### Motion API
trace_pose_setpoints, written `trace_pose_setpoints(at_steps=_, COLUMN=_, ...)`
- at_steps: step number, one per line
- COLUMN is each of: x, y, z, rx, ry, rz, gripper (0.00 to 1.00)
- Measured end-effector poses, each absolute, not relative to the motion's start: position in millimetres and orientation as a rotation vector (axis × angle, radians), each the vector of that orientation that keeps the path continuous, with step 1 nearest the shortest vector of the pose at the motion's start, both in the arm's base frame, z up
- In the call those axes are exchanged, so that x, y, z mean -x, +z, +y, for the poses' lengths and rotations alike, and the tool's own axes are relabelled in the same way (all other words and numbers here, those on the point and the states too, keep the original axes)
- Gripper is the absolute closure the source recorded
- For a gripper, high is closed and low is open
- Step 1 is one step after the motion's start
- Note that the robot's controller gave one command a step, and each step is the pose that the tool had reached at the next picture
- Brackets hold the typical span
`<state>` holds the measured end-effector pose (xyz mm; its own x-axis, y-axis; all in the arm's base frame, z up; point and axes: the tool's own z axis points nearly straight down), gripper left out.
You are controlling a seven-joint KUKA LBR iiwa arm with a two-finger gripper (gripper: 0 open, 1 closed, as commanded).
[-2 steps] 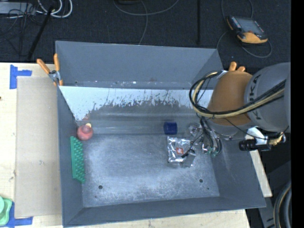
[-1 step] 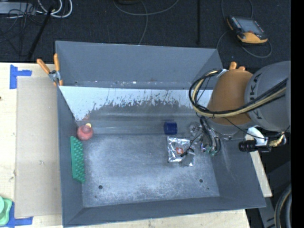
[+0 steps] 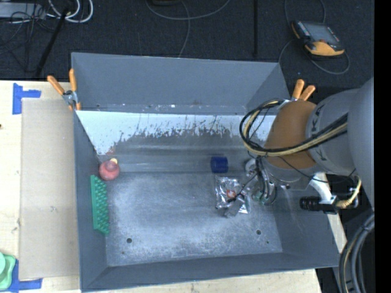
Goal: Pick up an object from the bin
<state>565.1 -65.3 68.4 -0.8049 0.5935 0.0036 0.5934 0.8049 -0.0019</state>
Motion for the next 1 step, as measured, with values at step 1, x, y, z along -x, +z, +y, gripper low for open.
trace_pose_setpoints(at_steps=1, x=-565.2, y=68.1, z=-64.9, rx=0.972, ry=0.003, rz=-2.983, gripper=0.0)
